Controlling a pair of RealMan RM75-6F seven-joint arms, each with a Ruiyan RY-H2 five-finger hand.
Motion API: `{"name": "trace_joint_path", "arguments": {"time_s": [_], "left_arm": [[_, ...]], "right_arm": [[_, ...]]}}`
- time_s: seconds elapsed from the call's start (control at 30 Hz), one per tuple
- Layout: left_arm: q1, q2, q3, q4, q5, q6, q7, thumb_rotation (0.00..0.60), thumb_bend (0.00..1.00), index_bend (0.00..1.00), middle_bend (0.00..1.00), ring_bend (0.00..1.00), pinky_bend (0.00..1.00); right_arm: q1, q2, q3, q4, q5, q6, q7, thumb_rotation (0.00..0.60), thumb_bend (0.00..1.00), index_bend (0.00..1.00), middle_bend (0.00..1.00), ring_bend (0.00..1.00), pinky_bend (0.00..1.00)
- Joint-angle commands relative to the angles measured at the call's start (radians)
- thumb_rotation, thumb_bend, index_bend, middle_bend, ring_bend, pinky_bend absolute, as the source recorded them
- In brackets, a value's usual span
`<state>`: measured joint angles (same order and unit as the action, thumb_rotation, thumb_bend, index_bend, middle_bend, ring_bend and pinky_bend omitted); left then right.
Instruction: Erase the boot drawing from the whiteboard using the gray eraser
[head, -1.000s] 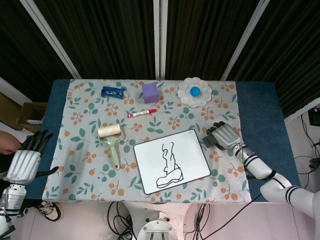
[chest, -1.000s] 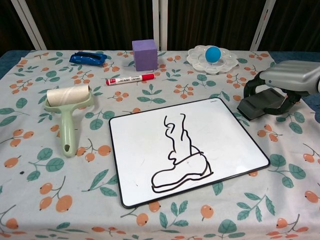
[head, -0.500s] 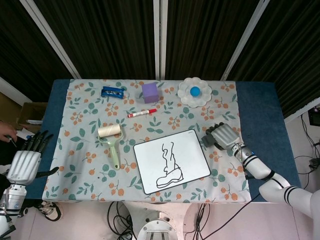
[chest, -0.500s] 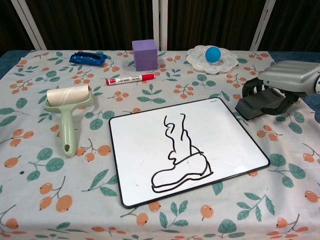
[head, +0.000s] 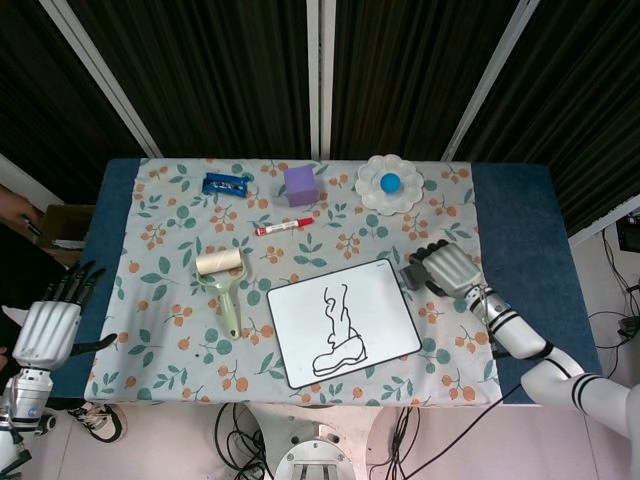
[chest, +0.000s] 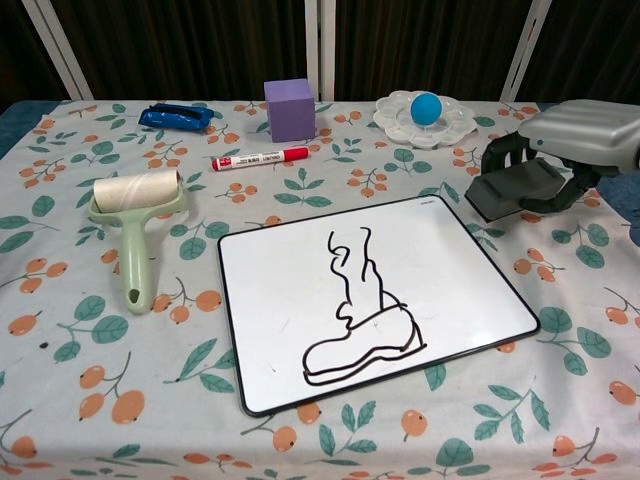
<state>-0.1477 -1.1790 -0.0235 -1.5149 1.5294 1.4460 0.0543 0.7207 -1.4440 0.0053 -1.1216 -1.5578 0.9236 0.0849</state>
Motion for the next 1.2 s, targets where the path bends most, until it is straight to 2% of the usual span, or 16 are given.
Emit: {"name": "trace_joint_path", "arguments": {"time_s": [0.03, 0.17, 0.27, 0.5, 0.8, 1.2], "left_arm": [[0.001, 0.001, 0.000, -0.001, -0.001, 0.001, -0.001, 0.511, 0.03, 0.09, 0.05, 0.04, 0.16], [0.001, 0.000, -0.001, -0.001, -0.001, 0.002, -0.002, 0.512, 0.03, 0.09, 0.05, 0.04, 0.16], [0.001, 0.000, -0.002, -0.002, 0.000, 0.005, -0.004, 0.512, 0.03, 0.09, 0.05, 0.04, 0.16], [0.008, 0.008, 0.003, 0.000, 0.006, 0.015, -0.008, 0.514, 0.03, 0.09, 0.05, 0.04, 0.16], [0.015, 0.013, 0.003, 0.004, 0.004, 0.022, -0.022, 0.514, 0.03, 0.09, 0.05, 0.04, 0.16], [0.016, 0.014, -0.002, 0.011, 0.003, 0.027, -0.027, 0.537, 0.03, 0.09, 0.05, 0.04, 0.16]], "right_arm": [[-0.007, 0.064, 0.010, -0.099, -0.034, 0.066, 0.035, 0.600, 0.38, 0.66, 0.64, 0.53, 0.58], [-0.012, 0.122, 0.009, -0.219, -0.077, 0.123, -0.003, 0.600, 0.38, 0.71, 0.67, 0.57, 0.62], [-0.011, 0.149, -0.017, -0.316, -0.118, 0.121, -0.059, 0.600, 0.38, 0.73, 0.69, 0.59, 0.64], [-0.016, 0.128, -0.088, -0.422, -0.184, 0.074, -0.191, 0.600, 0.37, 0.76, 0.71, 0.61, 0.67], [-0.026, 0.101, -0.125, -0.455, -0.205, 0.039, -0.265, 0.600, 0.37, 0.76, 0.71, 0.61, 0.67], [-0.024, 0.022, -0.113, -0.416, -0.192, 0.006, -0.323, 0.600, 0.37, 0.77, 0.72, 0.62, 0.67]]}}
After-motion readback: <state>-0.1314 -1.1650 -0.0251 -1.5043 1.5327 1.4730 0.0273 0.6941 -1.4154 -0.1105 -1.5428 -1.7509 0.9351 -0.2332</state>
